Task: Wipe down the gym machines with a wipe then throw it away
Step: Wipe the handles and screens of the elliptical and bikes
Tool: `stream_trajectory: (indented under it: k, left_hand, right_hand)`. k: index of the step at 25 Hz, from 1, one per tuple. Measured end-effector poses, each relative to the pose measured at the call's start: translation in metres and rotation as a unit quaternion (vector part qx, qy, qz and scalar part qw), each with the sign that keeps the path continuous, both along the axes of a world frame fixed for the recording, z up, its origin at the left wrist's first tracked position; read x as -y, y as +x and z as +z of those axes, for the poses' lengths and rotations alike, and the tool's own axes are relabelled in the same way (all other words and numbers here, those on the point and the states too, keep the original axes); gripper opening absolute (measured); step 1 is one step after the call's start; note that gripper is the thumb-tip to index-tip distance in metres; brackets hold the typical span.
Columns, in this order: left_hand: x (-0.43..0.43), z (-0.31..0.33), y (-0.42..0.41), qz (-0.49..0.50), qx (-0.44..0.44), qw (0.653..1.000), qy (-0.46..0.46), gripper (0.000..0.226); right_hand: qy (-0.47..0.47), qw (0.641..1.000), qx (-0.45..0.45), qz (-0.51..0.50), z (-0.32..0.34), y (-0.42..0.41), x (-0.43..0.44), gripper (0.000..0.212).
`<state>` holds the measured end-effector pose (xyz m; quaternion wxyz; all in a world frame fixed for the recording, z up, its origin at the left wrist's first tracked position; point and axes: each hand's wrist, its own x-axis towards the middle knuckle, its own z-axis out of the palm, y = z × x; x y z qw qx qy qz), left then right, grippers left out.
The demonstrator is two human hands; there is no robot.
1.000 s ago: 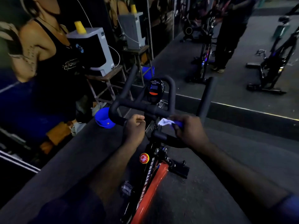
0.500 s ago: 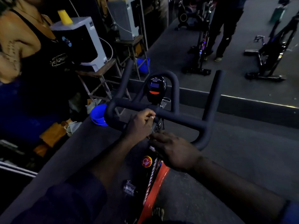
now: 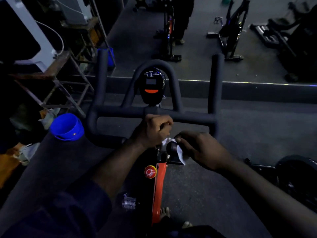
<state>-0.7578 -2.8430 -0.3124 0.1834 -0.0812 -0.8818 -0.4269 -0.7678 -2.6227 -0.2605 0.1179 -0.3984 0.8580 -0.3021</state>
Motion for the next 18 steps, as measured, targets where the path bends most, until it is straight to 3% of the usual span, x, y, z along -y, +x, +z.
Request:
stream_trajectory:
  k: [2, 6, 9, 12, 15, 18]
  left_hand:
    - [0.002, -0.008, -0.005, -0.032, -0.047, 0.992, -0.115, 0.024]
    - [0.008, -0.010, -0.011, -0.133, 0.003, 0.977, -0.168, 0.025]
    - [0.007, -0.005, -0.007, -0.146, -0.007, 0.981, -0.131, 0.030]
    - [0.004, -0.005, -0.006, -0.090, -0.001, 0.994, -0.067, 0.025]
    - [-0.002, -0.002, -0.004, -0.053, -0.007, 0.997, -0.048, 0.024]
    - [-0.006, -0.003, -0.001, -0.050, 0.013, 0.997, -0.054, 0.031]
  right_hand:
    - [-0.068, 0.997, -0.043, -0.001, -0.007, 0.017, -0.016, 0.020]
    - [0.015, 0.981, -0.193, 0.015, -0.018, 0.033, 0.002, 0.040]
    - [0.087, 0.972, -0.215, -0.049, -0.018, 0.041, 0.022, 0.038]
    - [0.097, 0.961, -0.244, -0.085, -0.028, 0.036, 0.025, 0.043]
    - [0.048, 0.970, -0.208, -0.119, -0.032, 0.021, 0.003, 0.045]
    - [0.016, 0.959, -0.269, -0.091, -0.046, 0.029, -0.029, 0.034]
